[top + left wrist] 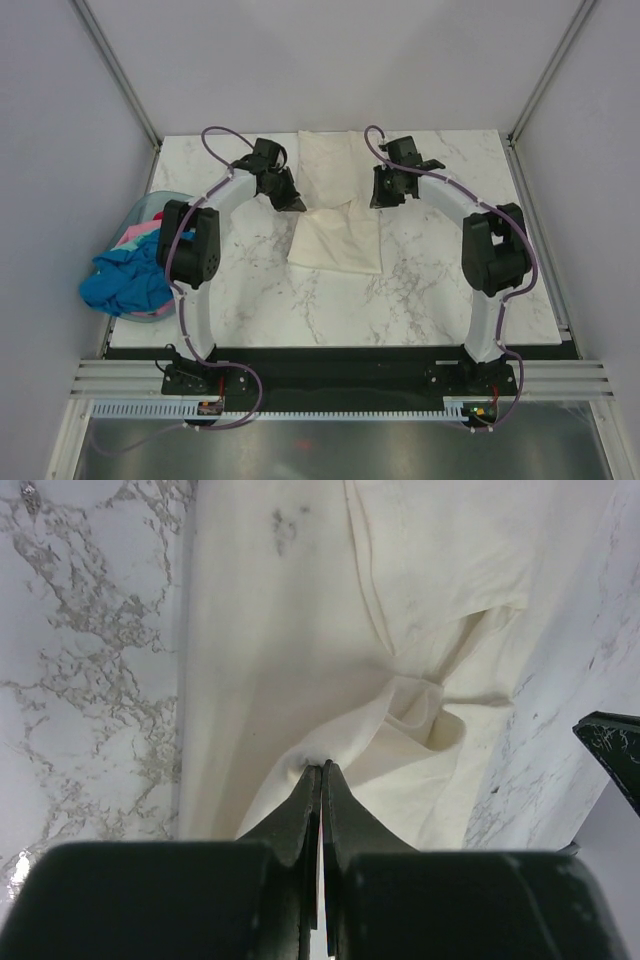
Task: Fold and stack the t-shirts
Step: Fold the tshirt
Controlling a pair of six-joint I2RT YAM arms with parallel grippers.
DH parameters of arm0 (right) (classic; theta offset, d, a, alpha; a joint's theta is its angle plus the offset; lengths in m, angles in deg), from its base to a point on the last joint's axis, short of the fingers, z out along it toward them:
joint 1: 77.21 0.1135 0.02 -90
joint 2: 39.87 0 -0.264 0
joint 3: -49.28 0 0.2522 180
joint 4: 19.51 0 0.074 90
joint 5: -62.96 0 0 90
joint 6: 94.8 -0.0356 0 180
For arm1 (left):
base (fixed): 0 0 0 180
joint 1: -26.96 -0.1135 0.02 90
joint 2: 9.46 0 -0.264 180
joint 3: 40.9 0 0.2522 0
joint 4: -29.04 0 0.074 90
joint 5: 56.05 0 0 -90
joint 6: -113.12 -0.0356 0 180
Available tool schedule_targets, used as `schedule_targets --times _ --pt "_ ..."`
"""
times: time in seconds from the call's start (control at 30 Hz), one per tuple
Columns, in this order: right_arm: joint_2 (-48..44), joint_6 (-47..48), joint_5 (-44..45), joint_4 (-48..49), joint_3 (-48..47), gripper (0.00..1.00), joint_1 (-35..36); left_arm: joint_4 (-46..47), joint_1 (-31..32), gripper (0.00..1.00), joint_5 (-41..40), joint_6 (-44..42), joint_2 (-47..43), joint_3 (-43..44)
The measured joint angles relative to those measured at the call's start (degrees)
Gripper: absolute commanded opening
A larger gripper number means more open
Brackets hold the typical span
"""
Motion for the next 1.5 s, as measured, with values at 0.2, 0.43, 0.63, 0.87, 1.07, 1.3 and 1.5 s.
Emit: schedule_targets --times 0.2,0.43,0.63,0.87,1.07,1.3,1.5 --pt "0.96 3.3 -2.54 -0.59 0.0 0.33 -0.09 -0.11 0.0 0.02 0.59 -0.33 2.05 0.0" --pt "1.05 9.16 -6.32 -1.97 0.46 0.37 -1.07 -0.31 -0.02 0.02 0.61 -0.81 3.28 0.0" --pt "3.39 13.42 -8.28 -3.41 0.81 0.39 -1.57 -0.44 -0.09 0.02 0.63 -0.92 3.76 0.11" --pt "5.75 15.8 -9.62 -4.96 0.79 0.39 -2.05 -0.48 -0.09 0.02 0.68 -0.96 3.89 0.31" --pt "7.37 16.63 -9.9 -5.57 -0.07 0.39 -2.25 -0.52 -0.09 0.02 0.68 -1.03 3.93 0.57" --pt "8.44 16.96 -10.27 -5.73 -0.87 0.33 -2.27 -0.55 -0.09 0.02 0.68 -1.07 4.52 0.59" --pt "8.44 17.07 -10.1 -5.75 -0.9 0.24 -2.36 -0.68 -0.13 0.02 0.66 -1.09 4.9 0.68"
